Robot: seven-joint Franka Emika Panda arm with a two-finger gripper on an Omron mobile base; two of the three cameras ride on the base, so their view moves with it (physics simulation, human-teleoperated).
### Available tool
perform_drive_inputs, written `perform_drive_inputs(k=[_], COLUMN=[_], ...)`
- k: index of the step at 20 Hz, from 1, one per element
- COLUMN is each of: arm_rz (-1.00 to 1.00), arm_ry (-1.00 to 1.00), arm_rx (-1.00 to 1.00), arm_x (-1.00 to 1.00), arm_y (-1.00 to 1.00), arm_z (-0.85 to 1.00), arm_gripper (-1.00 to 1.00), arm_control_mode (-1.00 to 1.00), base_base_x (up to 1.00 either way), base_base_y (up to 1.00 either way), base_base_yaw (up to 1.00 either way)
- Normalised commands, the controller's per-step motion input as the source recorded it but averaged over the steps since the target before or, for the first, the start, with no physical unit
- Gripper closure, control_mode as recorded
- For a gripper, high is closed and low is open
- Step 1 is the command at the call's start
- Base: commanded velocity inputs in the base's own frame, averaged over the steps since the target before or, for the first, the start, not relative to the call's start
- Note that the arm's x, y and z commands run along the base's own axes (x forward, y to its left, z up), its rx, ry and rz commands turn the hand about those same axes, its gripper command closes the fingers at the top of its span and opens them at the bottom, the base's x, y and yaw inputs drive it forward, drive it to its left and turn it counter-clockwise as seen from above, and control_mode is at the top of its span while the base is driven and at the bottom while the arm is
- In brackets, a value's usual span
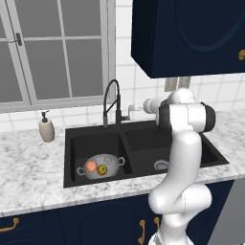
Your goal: Put the colander in the sink, put the peach, apple in the colander, and turn on the sink faucet and pour water over the colander.
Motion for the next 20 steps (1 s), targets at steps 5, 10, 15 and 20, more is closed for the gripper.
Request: perform_drive_inputs(k=[5, 10, 15, 20], arm_rz=[0.00, 0.00, -0.01, 0.00], arm_ry=[-0.08, -0.06, -0.02, -0.01], arm_rx=[0.01, 0.00, 0.00, 0.00], arm_x=[0.00, 0.02, 0.26, 0.38], arm_y=[0.00, 0.00, 0.12, 0.06], arm_z=[-0.61, -0.44, -0.17, -0.03], arm_gripper=[-1.00, -1.00, -1.00, -1.00], arm_control_mode=[-1.00, -1.00, -1.00, -1.00], base_base_x=[0.00, 0.00, 0.00, 0.00], base_base_y=[0.00, 0.00, 0.00, 0.00], base_base_yaw=[0.00, 0.00, 0.00, 0.00])
